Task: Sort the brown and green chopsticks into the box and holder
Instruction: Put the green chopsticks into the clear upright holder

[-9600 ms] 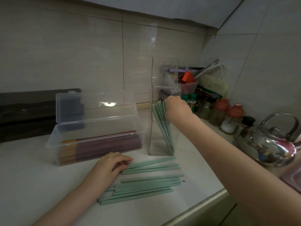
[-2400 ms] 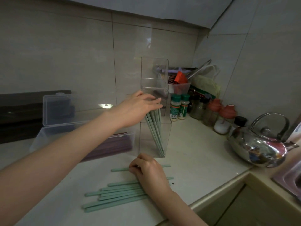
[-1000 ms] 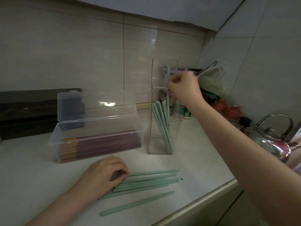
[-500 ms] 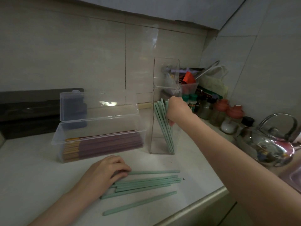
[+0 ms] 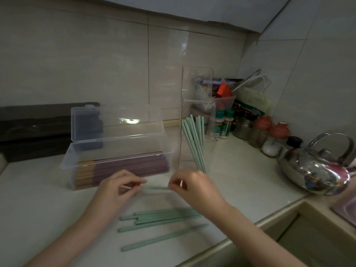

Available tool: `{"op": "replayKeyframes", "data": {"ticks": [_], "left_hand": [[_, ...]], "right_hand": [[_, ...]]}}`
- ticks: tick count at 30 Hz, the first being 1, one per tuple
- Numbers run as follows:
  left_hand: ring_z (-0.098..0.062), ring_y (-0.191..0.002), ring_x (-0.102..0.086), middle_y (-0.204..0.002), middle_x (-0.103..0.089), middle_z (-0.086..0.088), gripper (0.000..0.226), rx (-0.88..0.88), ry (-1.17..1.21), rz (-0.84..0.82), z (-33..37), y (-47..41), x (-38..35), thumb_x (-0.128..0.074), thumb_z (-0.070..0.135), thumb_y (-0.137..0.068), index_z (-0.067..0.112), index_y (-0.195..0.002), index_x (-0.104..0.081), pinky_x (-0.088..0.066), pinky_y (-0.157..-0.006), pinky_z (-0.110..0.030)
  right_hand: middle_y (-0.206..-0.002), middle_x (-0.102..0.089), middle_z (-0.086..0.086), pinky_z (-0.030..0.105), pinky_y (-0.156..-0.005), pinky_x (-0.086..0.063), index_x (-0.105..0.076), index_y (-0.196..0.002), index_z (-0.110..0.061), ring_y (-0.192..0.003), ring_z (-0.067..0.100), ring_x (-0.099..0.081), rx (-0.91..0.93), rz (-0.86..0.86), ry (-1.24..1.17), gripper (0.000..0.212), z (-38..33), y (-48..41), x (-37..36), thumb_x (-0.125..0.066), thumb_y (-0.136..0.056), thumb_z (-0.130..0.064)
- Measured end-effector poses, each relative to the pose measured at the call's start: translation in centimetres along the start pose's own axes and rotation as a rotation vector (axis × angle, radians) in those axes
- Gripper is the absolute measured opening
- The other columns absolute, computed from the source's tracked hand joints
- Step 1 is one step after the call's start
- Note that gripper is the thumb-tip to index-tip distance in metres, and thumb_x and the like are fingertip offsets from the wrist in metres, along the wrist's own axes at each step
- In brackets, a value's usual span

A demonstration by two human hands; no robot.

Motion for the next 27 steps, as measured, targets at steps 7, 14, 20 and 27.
{"op": "replayKeyframes", "data": {"ticks": [7, 14, 20, 27], "left_hand": [[-0.003, -0.070, -0.065, -0.083, -0.070, 0.006, 0.035, 0.098, 0.213, 0.206, 1.1, -0.7, 3.0, -0.073, 0.001, -0.068, 0.032, -0.084, -0.069, -0.049, -0.072, -0.009], [-0.002, -0.079, -0.066, -0.089, -0.070, 0.011, 0.025, -0.051, 0.146, 0.308, 7.1, -2.4, 6.1, -0.073, 0.011, -0.071, 0.026, -0.089, -0.068, -0.048, -0.079, -0.010], [-0.002, -0.083, -0.066, -0.088, -0.069, 0.013, 0.026, -0.194, 0.161, 0.333, 13.2, -7.3, 7.5, -0.073, 0.011, -0.074, 0.028, -0.092, -0.066, -0.050, -0.078, -0.013], [-0.004, -0.080, -0.067, -0.087, -0.070, 0.004, 0.025, -0.267, -0.077, 0.046, 17.2, -15.8, 4.0, -0.072, 0.004, -0.074, 0.019, -0.094, -0.068, -0.053, -0.079, -0.018]], "right_hand": [[-0.085, -0.064, -0.002, 0.032, -0.082, -0.046, -0.073, -0.084, -0.023, -0.082, 0.011, -0.056, 0.019, -0.073, -0.205, 0.008, 1.7, 1.2, -3.2, -0.066, -0.082, -0.026], [-0.092, -0.059, -0.002, 0.025, -0.081, -0.044, -0.074, -0.094, -0.021, -0.079, 0.003, -0.049, 0.082, -0.144, -0.186, 0.015, 0.5, 1.1, -4.0, -0.068, -0.082, -0.028], [-0.094, -0.060, 0.000, 0.024, -0.074, -0.039, -0.073, -0.094, -0.019, -0.087, 0.014, -0.055, 0.154, -0.139, -0.047, 0.014, -0.5, 1.0, -3.9, -0.062, -0.086, -0.023], [-0.096, -0.060, 0.004, 0.031, -0.072, -0.041, -0.071, -0.096, -0.016, -0.092, 0.020, -0.055, 0.221, -0.124, 0.044, 0.017, -1.4, 1.2, -3.6, -0.057, -0.088, -0.023]]}}
Point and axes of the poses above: each hand's wrist, its own y-axis away from the middle knuckle, its own x-axis out of the back of the hand, z = x × y, the point moved 9 cm from there along -y, towards the middle knuckle
